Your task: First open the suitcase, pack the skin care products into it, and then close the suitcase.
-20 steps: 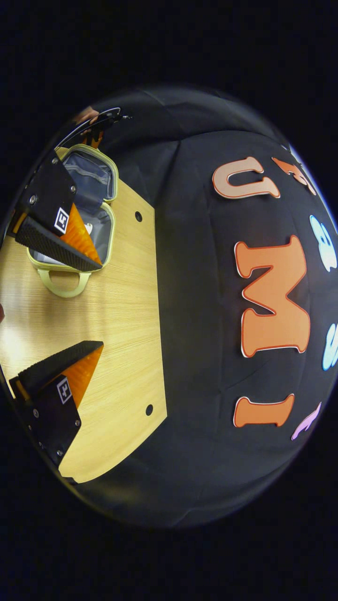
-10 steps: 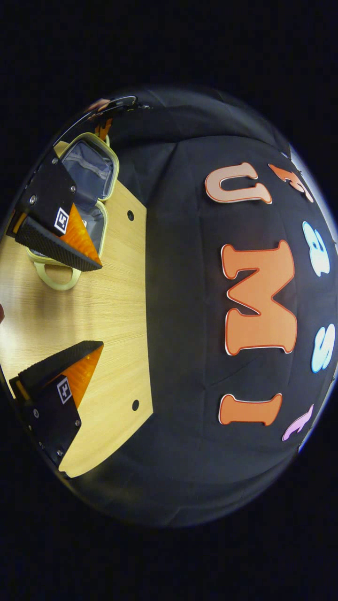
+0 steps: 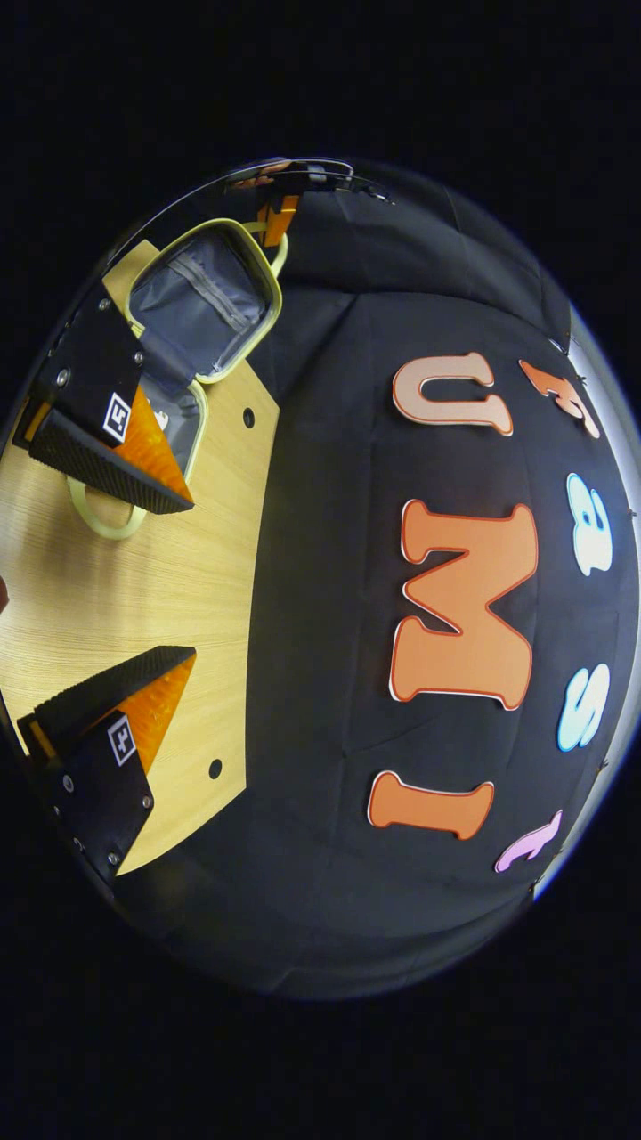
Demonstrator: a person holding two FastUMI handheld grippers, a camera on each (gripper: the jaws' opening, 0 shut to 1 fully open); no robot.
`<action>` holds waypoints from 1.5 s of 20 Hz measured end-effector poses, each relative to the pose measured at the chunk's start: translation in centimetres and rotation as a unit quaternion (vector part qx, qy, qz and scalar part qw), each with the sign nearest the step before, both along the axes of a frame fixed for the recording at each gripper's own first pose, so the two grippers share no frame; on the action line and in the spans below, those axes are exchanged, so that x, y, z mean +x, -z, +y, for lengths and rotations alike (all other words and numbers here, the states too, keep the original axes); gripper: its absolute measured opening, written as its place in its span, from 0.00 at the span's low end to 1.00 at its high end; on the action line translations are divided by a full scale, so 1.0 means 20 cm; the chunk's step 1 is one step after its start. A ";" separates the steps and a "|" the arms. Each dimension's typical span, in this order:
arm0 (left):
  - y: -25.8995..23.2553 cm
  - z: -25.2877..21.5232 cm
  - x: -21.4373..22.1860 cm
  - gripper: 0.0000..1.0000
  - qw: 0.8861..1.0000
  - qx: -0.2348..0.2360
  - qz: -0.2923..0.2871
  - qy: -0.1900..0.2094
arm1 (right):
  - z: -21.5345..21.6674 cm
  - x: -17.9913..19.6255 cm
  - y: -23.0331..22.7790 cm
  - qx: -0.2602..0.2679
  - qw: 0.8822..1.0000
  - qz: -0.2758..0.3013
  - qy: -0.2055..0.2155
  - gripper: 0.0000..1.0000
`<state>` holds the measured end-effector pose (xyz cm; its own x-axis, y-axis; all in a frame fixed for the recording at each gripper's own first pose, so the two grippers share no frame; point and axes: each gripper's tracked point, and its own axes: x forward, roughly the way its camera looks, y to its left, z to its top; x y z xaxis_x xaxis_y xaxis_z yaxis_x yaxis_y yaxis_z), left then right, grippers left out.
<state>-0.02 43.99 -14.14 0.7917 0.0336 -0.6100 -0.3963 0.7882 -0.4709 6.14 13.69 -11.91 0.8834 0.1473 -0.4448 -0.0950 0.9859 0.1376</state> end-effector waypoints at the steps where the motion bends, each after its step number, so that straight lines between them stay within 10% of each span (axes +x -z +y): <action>1: -0.05 -0.07 0.03 0.04 1.000 0.002 -0.009 0.010 | -0.01 0.00 0.00 0.003 1.000 -0.001 -0.003 0.95; 16: -0.27 -1.01 0.21 0.04 0.988 0.031 -0.045 0.143 | -0.34 0.08 -0.02 0.019 0.998 -0.049 0.021 0.95; 30: 0.26 -1.96 0.19 0.04 0.957 0.042 0.043 0.285 | -0.47 0.09 0.08 0.034 0.999 -0.037 0.019 0.95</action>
